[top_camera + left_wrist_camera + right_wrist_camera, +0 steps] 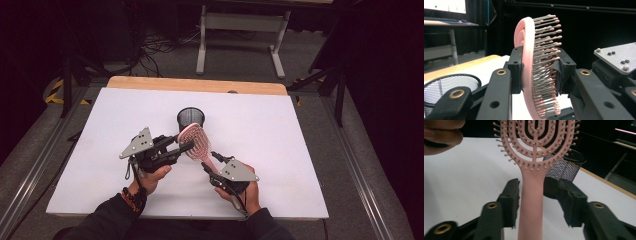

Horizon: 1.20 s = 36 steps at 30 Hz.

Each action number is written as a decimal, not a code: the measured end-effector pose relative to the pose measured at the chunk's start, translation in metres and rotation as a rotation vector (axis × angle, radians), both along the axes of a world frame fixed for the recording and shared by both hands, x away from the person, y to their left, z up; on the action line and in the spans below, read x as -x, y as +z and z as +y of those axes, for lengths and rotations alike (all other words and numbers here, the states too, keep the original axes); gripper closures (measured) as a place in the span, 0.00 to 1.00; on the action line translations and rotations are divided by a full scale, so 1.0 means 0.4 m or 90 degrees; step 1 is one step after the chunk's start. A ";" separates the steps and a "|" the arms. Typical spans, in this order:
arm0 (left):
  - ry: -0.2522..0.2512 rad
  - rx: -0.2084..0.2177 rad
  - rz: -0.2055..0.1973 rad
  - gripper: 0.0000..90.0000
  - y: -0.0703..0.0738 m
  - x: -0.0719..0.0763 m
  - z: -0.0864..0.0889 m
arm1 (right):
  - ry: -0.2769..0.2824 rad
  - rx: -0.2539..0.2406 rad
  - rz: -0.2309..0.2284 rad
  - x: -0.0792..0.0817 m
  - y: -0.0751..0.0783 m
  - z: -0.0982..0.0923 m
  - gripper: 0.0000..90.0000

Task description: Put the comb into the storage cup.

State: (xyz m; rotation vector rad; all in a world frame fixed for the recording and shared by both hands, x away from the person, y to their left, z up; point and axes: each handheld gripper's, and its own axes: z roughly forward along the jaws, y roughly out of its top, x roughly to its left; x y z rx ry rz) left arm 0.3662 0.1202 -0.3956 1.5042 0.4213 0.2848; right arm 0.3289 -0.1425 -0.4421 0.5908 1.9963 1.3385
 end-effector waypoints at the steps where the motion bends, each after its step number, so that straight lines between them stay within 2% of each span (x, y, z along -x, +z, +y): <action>1: 0.001 -0.002 -0.002 0.72 0.003 0.001 0.003 | -0.001 -0.002 -0.001 0.000 0.001 -0.002 0.53; 5: 0.012 -0.008 -0.011 0.72 0.009 0.002 0.014 | 0.002 -0.002 -0.001 0.003 0.006 -0.022 0.41; 11: 0.023 -0.009 -0.017 0.72 0.016 0.000 0.032 | -0.009 -0.003 -0.007 0.007 0.016 -0.068 0.33; 13: 0.028 -0.010 -0.020 0.72 0.017 0.001 0.036 | -0.021 0.010 -0.014 0.006 0.018 -0.082 0.30; 15: 0.029 -0.012 -0.022 0.72 0.018 0.000 0.041 | -0.034 0.018 -0.024 0.006 0.020 -0.099 0.31; 20: 0.034 -0.015 -0.028 0.72 0.022 0.001 0.050 | -0.065 0.010 -0.037 0.011 0.028 -0.133 0.29; 29: 0.051 -0.011 -0.033 0.72 0.029 -0.003 0.071 | -0.090 0.029 -0.051 0.033 0.027 -0.166 0.25; 36: 0.065 -0.012 -0.037 0.72 0.035 -0.005 0.083 | -0.106 0.014 -0.052 0.050 0.022 -0.201 0.21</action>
